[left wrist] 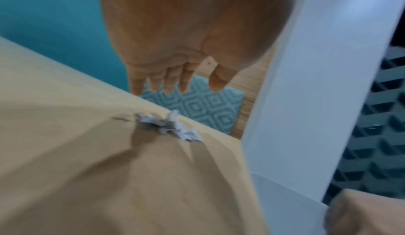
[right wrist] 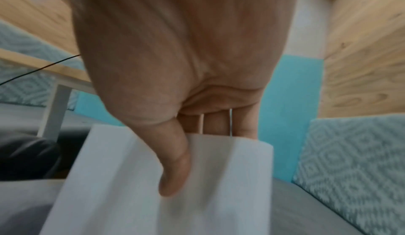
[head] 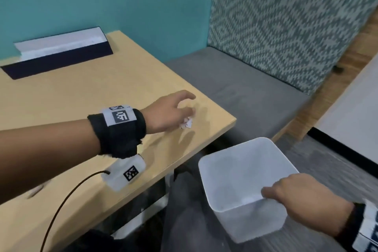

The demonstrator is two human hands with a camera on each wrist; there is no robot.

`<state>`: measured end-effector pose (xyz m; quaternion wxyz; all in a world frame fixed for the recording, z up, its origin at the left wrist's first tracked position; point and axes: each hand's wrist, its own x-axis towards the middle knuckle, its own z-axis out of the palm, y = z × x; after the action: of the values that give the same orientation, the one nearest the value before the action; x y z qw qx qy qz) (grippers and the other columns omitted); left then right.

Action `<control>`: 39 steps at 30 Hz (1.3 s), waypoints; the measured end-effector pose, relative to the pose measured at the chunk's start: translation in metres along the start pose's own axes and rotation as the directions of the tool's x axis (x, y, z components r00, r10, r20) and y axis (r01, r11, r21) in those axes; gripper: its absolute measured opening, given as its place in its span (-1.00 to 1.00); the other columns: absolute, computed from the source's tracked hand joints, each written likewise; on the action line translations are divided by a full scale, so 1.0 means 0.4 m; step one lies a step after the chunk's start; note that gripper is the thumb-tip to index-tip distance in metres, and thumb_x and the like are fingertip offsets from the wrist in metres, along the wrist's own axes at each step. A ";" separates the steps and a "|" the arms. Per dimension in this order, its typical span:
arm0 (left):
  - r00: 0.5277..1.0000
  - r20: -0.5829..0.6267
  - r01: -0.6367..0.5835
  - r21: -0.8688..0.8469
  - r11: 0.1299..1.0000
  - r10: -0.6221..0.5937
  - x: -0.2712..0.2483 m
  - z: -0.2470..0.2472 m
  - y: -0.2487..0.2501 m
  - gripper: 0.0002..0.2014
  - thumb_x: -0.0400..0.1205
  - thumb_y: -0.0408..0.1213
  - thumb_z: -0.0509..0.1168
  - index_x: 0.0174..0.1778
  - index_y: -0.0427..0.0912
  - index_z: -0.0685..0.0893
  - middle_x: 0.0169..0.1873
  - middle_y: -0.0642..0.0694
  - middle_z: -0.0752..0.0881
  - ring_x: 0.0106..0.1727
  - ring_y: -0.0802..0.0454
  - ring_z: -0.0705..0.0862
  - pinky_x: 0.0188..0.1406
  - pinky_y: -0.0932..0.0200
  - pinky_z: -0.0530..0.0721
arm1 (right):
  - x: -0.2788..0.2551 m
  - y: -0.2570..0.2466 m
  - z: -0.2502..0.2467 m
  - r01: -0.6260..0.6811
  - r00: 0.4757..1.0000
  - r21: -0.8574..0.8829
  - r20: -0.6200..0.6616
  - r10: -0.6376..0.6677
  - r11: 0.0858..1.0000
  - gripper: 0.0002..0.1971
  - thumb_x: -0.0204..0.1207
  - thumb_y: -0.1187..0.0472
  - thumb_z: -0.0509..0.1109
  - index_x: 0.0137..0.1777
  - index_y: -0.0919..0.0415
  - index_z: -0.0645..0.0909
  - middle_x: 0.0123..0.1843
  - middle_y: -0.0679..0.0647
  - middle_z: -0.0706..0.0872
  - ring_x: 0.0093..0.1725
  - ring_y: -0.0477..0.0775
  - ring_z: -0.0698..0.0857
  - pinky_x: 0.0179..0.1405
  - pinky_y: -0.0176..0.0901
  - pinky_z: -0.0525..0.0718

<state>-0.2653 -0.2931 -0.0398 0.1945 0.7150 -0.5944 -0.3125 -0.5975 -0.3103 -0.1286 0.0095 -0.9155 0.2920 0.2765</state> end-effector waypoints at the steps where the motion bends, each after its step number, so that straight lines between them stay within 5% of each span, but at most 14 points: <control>1: 0.993 -0.037 0.110 -0.004 0.994 -0.110 0.002 -0.010 -0.011 -0.50 0.76 0.02 0.17 0.65 0.07 0.41 0.44 -0.10 0.66 0.36 -0.09 0.67 0.46 0.02 0.53 | -0.005 0.008 -0.006 0.035 0.999 -0.003 -0.031 -0.035 0.999 -0.62 0.29 0.38 0.11 0.01 -0.08 0.38 -0.16 0.03 0.62 -0.05 0.23 0.62 -0.37 0.02 0.30; 3: 0.962 -0.013 0.272 0.056 0.961 -0.272 0.008 -0.016 -0.034 -0.37 0.80 0.12 -0.01 0.76 -0.10 0.20 0.69 -0.12 0.37 0.64 -0.11 0.39 0.55 0.07 0.29 | -0.003 0.025 -0.017 0.125 0.983 -0.028 -0.131 -0.128 0.992 -0.58 0.26 0.37 0.06 0.04 -0.08 0.43 -0.09 0.00 0.72 -0.04 0.17 0.71 -0.29 -0.01 0.37; 7: 0.951 0.013 0.300 0.198 0.933 -0.309 0.018 0.032 -0.055 -0.29 0.80 0.17 -0.13 0.76 -0.26 0.16 0.77 -0.18 0.09 0.78 -0.10 0.00 0.67 -0.07 0.04 | 0.022 0.065 -0.032 0.174 0.910 -0.170 -0.350 -0.224 0.970 -0.69 0.07 0.33 0.13 -0.25 -0.09 0.40 -0.51 -0.14 0.58 -0.52 0.00 0.64 -0.62 -0.16 0.25; 11: 0.951 -0.035 0.307 0.230 0.924 -0.308 0.046 0.088 -0.062 -0.24 0.72 0.25 -0.07 0.68 -0.27 0.26 0.70 -0.23 0.20 0.73 -0.21 0.08 0.67 -0.22 0.08 | 0.039 0.082 -0.054 0.236 0.859 -0.239 -0.402 -0.318 0.942 -0.51 -0.10 0.36 0.41 -0.23 -0.10 0.38 -0.49 -0.12 0.58 -0.51 0.00 0.64 -0.68 -0.13 0.32; 18: 0.980 0.074 0.166 0.210 0.964 -0.185 -0.023 0.190 0.015 -0.16 0.75 0.23 -0.08 0.80 -0.19 -0.22 0.77 -0.14 -0.31 0.76 -0.10 -0.39 0.73 -0.15 -0.31 | 0.045 0.081 -0.068 0.285 0.812 -0.196 -0.471 -0.345 0.938 -0.44 0.03 0.36 0.31 -0.20 -0.16 0.06 -0.47 -0.10 0.60 -0.49 0.07 0.65 -0.64 -0.12 0.31; 22: 0.986 0.138 0.057 0.217 0.974 -0.089 -0.068 0.256 0.079 -0.15 0.74 0.22 -0.05 0.80 -0.17 -0.24 0.77 -0.11 -0.34 0.75 -0.04 -0.43 0.72 -0.09 -0.35 | 0.039 0.074 -0.076 0.229 0.841 -0.166 -0.463 -0.281 0.959 -0.72 0.09 0.33 0.11 -0.26 -0.07 0.32 -0.49 -0.11 0.61 -0.52 0.07 0.63 -0.61 -0.17 0.22; 26: 0.970 0.243 -0.026 0.055 0.998 0.012 -0.108 0.301 0.148 -0.17 0.75 0.21 0.00 0.80 -0.09 -0.25 0.77 0.00 -0.30 0.75 0.08 -0.39 0.69 0.09 -0.32 | 0.036 0.073 -0.076 0.249 0.849 -0.112 -0.452 -0.273 0.962 -0.64 0.17 0.29 0.08 -0.18 -0.11 0.59 -0.45 -0.15 0.70 -0.48 0.03 0.71 -0.64 -0.19 0.38; 29: 0.935 0.331 -0.115 -0.059 0.992 0.128 -0.141 0.306 0.191 -0.20 0.78 0.15 0.04 0.80 -0.05 -0.24 0.78 0.12 -0.24 0.75 0.21 -0.31 0.65 0.23 -0.24 | 0.028 0.072 -0.084 0.207 0.861 -0.058 -0.463 -0.210 0.977 -0.71 0.13 0.23 0.07 -0.31 -0.08 0.58 -0.51 -0.18 0.66 -0.56 -0.06 0.65 -0.63 -0.32 0.24; 33: 0.946 0.270 -0.214 0.094 0.972 0.182 -0.146 0.266 0.161 -0.20 0.77 0.10 0.08 0.81 -0.07 -0.20 0.78 0.11 -0.18 0.77 0.18 -0.28 0.69 0.23 -0.29 | 0.026 0.081 -0.072 0.223 0.910 -0.039 -0.349 -0.222 0.974 -0.67 0.25 0.29 0.17 -0.07 -0.11 0.52 -0.27 -0.13 0.74 -0.26 0.04 0.74 -0.47 -0.08 0.56; 39: 0.983 0.090 0.117 0.362 0.925 -0.159 -0.075 0.141 0.022 -0.16 0.77 0.11 0.01 0.79 -0.21 -0.29 0.77 -0.14 -0.30 0.77 -0.07 -0.35 0.74 -0.01 -0.24 | 0.030 0.096 -0.049 0.221 0.868 -0.102 -0.432 -0.243 0.970 -0.67 0.11 0.34 0.24 -0.22 -0.08 0.30 -0.43 -0.13 0.62 -0.44 0.03 0.63 -0.59 -0.15 0.34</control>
<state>-0.3128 -0.2604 -0.0685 0.0043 0.7588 -0.5995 -0.2546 -0.6006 -0.3521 -0.1126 -0.0466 -0.9826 0.1676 0.0656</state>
